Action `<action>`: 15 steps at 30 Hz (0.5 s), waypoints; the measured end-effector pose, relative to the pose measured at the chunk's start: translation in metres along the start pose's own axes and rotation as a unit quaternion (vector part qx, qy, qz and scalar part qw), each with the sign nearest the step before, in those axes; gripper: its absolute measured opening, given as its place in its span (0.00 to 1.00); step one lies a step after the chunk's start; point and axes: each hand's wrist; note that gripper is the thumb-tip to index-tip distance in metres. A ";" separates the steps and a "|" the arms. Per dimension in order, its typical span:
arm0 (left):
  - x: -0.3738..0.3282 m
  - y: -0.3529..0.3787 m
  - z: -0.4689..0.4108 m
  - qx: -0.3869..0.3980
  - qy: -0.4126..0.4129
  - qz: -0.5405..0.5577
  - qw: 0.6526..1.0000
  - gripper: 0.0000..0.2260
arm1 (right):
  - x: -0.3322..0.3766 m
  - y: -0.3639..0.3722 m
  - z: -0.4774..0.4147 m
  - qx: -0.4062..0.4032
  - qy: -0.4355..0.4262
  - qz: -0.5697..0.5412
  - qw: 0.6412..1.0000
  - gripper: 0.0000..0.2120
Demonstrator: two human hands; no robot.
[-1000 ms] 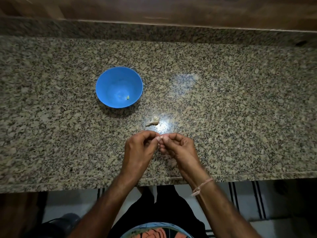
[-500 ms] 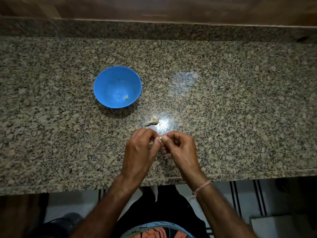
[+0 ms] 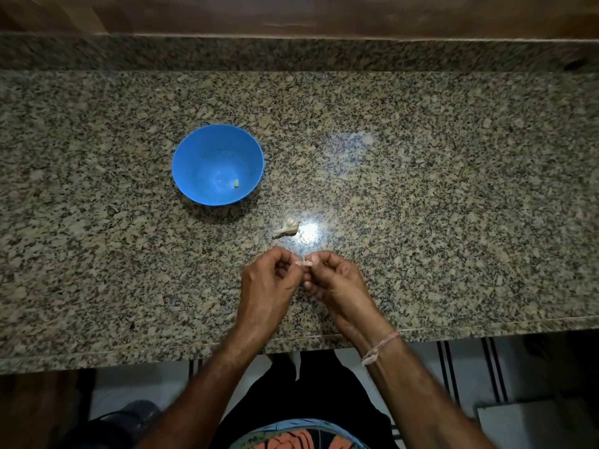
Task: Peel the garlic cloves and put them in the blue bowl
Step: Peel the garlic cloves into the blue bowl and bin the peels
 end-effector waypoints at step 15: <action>0.006 0.006 -0.010 0.006 -0.048 0.035 0.998 0.05 | 0.000 -0.006 -0.009 -0.017 -0.006 -0.049 0.999 0.07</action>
Point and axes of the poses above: each hand's wrist, its own z-axis away from the middle knuckle, its own y-axis out of the palm, x = y × z, and after that the axes turned 7 degrees about -z, right-handed
